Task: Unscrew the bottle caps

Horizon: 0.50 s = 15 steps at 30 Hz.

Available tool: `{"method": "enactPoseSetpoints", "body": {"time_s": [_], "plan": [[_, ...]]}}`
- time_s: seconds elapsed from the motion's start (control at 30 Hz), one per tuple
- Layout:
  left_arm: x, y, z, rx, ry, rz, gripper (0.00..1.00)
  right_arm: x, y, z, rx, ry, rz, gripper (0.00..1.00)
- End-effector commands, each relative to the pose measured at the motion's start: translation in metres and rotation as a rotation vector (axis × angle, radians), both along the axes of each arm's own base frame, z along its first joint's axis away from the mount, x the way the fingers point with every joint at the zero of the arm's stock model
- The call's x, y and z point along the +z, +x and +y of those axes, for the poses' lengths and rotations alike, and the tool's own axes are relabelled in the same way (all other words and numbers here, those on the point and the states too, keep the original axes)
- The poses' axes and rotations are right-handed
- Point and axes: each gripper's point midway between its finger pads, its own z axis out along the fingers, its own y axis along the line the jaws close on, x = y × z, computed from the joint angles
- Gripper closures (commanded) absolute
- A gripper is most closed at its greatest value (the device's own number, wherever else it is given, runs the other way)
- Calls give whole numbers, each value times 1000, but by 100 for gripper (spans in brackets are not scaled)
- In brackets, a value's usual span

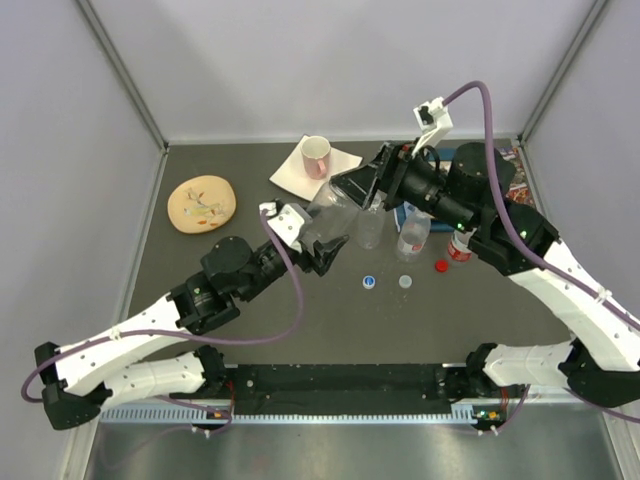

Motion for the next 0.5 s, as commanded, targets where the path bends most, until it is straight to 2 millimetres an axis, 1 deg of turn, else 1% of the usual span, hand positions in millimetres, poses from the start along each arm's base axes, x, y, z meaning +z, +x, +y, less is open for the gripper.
{"method": "enactPoseSetpoints", "body": {"time_s": [0.0,0.03,0.17,0.27,0.3,0.33,0.37,0.4,0.47], "plan": [[26,-1,11,28,-80,-60,64,-4,-1,9,10,8,9,23],[25,-1,10,28,-79,-59,64,-7,-1,10,14,2,14,23],[23,-1,9,23,-74,-58,64,-8,-2,10,14,0,12,26],[23,-1,9,23,-74,-56,64,-8,-2,11,18,-1,7,33],[23,-1,9,24,-76,-56,64,-8,-3,11,22,-1,7,36],[23,-1,10,24,-78,-56,64,-8,-3,12,25,-2,9,44],[23,-1,9,26,-76,-55,64,-9,-4,13,30,-4,9,49],[23,0,10,32,-79,-56,64,-11,-4,14,36,-7,10,58],[24,0,11,38,-84,-57,64,-13,-5,16,42,-9,15,68]]}}
